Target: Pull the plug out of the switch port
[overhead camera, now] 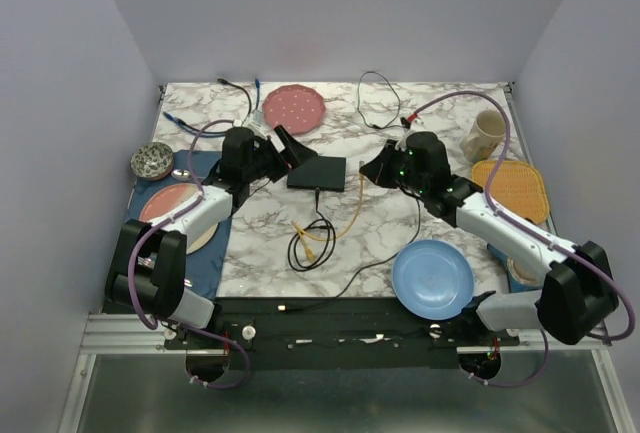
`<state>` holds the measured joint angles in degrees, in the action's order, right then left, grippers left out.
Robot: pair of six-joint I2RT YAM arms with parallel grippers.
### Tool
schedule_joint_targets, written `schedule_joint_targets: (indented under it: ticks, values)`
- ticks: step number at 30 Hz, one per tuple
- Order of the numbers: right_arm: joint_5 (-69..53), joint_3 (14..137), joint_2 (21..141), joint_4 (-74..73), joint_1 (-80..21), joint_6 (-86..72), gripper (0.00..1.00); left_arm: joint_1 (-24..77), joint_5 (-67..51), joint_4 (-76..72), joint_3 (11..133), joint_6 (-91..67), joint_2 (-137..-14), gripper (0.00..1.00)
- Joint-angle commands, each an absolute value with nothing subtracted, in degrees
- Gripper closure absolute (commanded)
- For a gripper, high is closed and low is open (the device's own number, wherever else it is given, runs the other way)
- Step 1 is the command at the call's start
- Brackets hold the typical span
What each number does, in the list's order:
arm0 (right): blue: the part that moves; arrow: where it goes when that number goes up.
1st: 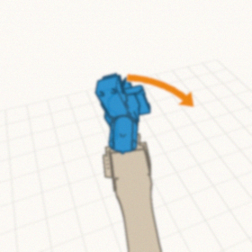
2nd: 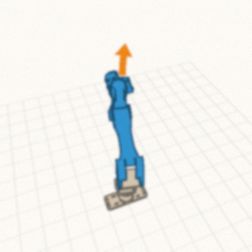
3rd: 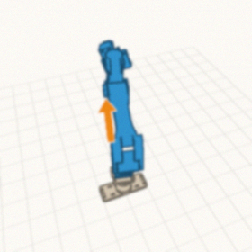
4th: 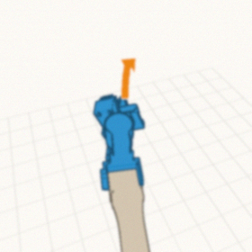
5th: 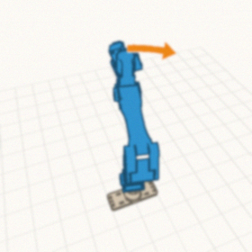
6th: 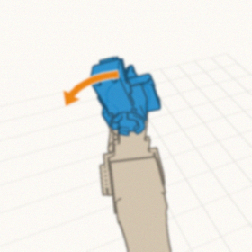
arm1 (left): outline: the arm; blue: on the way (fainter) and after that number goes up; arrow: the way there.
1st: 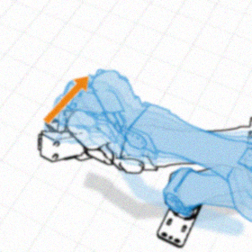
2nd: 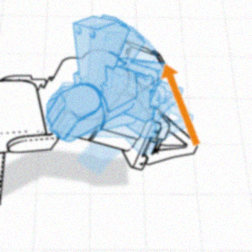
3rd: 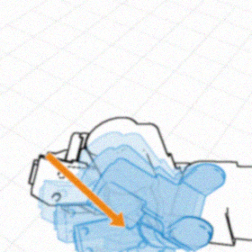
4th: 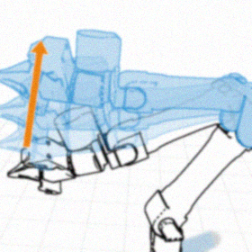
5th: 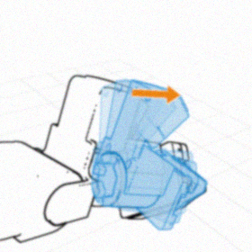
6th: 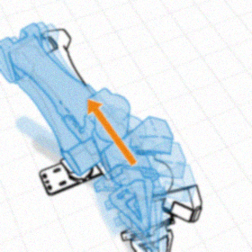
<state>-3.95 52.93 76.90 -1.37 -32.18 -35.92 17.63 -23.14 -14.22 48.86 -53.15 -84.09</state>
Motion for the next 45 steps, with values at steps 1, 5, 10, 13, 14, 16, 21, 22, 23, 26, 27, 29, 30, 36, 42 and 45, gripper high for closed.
schedule_joint_targets:
  ticks: [1, 5, 10, 13, 14, 16, 21, 22, 23, 26, 27, 29, 30, 36, 42, 45]
  values:
    - [9.91, 50.19, 69.10, -8.96, -32.34, -28.49, 1.00, 17.84, -22.77, -21.25, 43.69, -54.93, -80.87, 0.01]
    - [17.13, 48.08, 63.20, -12.56, -32.26, -24.09, 1.00, 17.76, -21.85, -13.23, 44.61, -53.28, -80.75, 0.01]
    - [18.72, 45.44, 59.59, -13.97, -32.34, -23.38, 1.00, 20.20, -26.91, -20.48, 42.74, -52.02, -81.41, 0.01]
    - [15.39, 44.04, 59.33, -14.24, -32.34, -25.92, 1.00, 25.98, -19.53, -15.95, 42.79, -45.20, -75.42, 0.01]
    - [13.81, 43.95, 59.85, -13.63, -32.34, -26.62, 0.99, 27.67, -18.38, -13.21, 46.46, -41.78, -75.24, 0.01]
    - [9.33, 44.29, 60.99, -12.83, -32.34, -28.21, 0.99, 31.36, -15.66, -5.67, 50.34, -33.86, -76.11, 0.01]
    - [1.43, 47.28, 64.68, -12.22, -32.34, -32.95, 1.00, 44.00, -6.78, -2.29, 52.38, -23.57, -75.94, 0.01]
    - [0.62, 47.89, 64.86, -12.30, -32.34, -33.31, 1.00, 45.77, -5.46, -2.29, 51.95, -20.86, -75.85, 0.01]
    - [0.27, 48.60, 65.04, -12.22, -32.34, -33.48, 1.00, 47.27, -3.10, -2.37, 51.42, -19.44, -75.76, 0.01]
    - [-3.60, 49.66, 65.13, -12.30, -32.34, -34.36, 1.00, 52.20, 1.38, -2.37, 51.15, -13.46, -77.42, 0.01]
    - [-4.73, 50.18, 65.04, -12.39, -32.34, -34.97, 0.99, 53.43, 2.54, -2.20, 51.33, -12.40, -78.04, 0.01]
    - [-5.88, 50.97, 64.69, -13.09, -32.34, -35.42, 0.99, 55.63, 4.39, -1.06, 52.11, -10.56, -80.49, 0.01]
    - [-6.93, 51.76, 64.60, -13.53, -32.34, -35.85, 0.99, 55.98, 5.44, -0.71, 52.38, -10.20, -81.38, 0.01]
    - [-7.82, 53.26, 62.58, -15.64, -32.34, -36.21, 1.00, 57.30, 4.31, -0.44, 52.47, -10.37, -84.90, 0.05]
    - [-5.90, 53.53, 60.74, -16.00, -32.34, -36.47, 0.87, 57.39, 0.36, -0.44, 53.26, -11.42, -85.70, 0.81]
    - [-2.48, 52.74, 58.81, -15.65, -32.34, -36.82, 0.62, 57.39, -4.29, -2.80, 52.47, -12.92, -83.94, 0.99]
